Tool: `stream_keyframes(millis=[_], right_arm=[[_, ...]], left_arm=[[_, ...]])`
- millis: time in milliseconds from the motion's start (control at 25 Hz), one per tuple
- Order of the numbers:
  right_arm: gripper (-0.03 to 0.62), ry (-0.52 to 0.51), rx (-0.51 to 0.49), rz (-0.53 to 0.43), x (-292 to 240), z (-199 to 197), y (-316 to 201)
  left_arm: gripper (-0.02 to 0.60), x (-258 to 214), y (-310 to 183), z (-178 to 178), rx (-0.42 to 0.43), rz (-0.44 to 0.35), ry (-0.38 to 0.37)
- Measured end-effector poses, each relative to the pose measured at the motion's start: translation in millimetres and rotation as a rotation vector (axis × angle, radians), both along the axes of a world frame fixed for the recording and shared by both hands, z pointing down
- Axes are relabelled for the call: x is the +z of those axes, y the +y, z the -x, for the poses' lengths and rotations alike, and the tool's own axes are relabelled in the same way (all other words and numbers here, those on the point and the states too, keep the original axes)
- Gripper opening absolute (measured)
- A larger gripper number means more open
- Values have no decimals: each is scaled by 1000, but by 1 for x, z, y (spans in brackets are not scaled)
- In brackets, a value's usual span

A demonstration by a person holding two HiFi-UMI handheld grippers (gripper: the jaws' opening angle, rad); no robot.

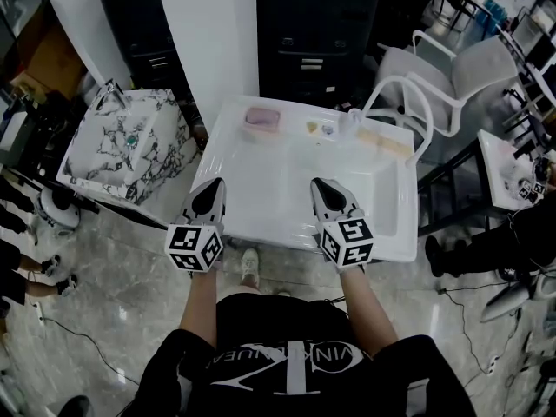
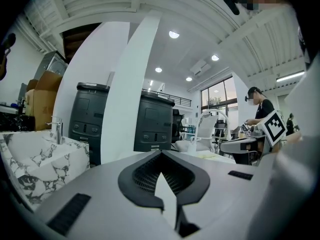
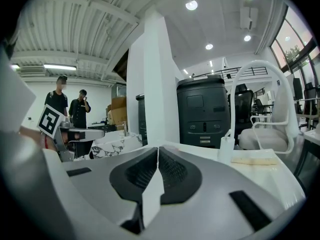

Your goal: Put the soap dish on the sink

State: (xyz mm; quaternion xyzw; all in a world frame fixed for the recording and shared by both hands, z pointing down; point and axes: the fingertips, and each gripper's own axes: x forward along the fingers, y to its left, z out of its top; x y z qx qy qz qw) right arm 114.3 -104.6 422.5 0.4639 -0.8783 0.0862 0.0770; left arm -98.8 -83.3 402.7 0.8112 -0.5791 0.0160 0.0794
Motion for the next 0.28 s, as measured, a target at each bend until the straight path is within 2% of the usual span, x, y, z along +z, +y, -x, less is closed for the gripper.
stream_keyframes(millis=[280], right_arm=[[29, -14, 11, -12, -1, -3, 4]], left_arm=[[14, 0, 4, -3, -1, -12, -5]])
